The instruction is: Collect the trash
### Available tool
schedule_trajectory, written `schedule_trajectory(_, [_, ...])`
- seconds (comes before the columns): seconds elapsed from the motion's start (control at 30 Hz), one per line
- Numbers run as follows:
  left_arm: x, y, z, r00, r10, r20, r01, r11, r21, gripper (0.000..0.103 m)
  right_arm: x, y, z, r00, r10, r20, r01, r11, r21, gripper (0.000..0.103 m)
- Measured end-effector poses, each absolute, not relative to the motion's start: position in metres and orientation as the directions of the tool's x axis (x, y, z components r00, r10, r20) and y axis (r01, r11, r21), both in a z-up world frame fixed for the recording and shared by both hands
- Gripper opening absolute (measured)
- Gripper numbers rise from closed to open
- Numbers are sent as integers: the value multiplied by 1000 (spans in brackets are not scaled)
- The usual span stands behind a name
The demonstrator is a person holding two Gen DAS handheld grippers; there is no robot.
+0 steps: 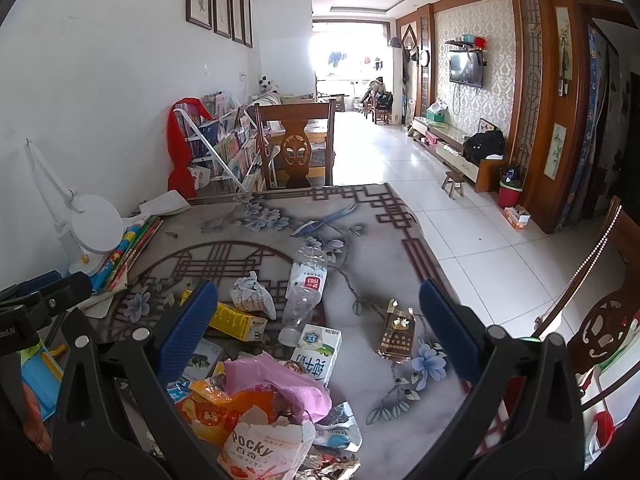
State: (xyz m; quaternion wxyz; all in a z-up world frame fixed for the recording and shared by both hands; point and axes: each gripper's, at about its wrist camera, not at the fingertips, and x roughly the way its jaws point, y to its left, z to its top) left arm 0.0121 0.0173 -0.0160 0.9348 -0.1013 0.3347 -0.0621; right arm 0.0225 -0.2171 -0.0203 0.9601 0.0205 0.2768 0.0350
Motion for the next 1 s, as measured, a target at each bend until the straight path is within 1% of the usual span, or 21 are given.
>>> schedule_trajectory(0.33, [10,30,-22,758,-208,-618,49,963,-264,95,22,-212,-25,824,86,-560,-70,996,49,100])
schedule_trajectory(0.47, [8,45,-40,730,-196,-655,42,969,-244,95,38,-212,-40,751,170,-638,-156,985,78,100])
schedule_trajectory(0.53, [4,48,-55,697,-216,-684,61,968,-244,94,53,-210,-57,662,245,-708,-232,966,117,100])
schedule_trajectory(0.6, [1,49,-65,678,-221,-701,63,968,-244,94,61,-205,-71,585,290,-757,-273,950,152,100])
schedule_trajectory(0.67, [-4,50,-79,650,-232,-724,58,965,-256,94,68,-200,-89,520,316,-793,-290,939,184,100])
schedule_trajectory(0.73, [-7,52,-92,619,-249,-745,55,960,-276,93,73,-193,-106,485,310,-818,-283,940,189,100])
schedule_trajectory(0.8, [-9,52,-99,599,-263,-756,53,956,-290,92,79,-192,-118,457,325,-828,-265,938,222,99])
schedule_trajectory(0.87, [-11,53,-103,584,-280,-762,52,950,-309,92,80,-192,-127,441,353,-825,-246,932,267,93])
schedule_trajectory(0.93, [-11,55,-105,571,-307,-761,49,939,-342,92,80,-191,-128,440,356,-824,-239,931,275,69])
schedule_trajectory(0.97, [-10,55,-107,563,-319,-762,51,934,-354,92,79,-191,-128,443,360,-821,-238,930,279,66])
schedule_trajectory(1.0, [-11,53,-109,559,-327,-762,59,932,-357,92,79,-192,-128,444,367,-817,-238,928,287,58])
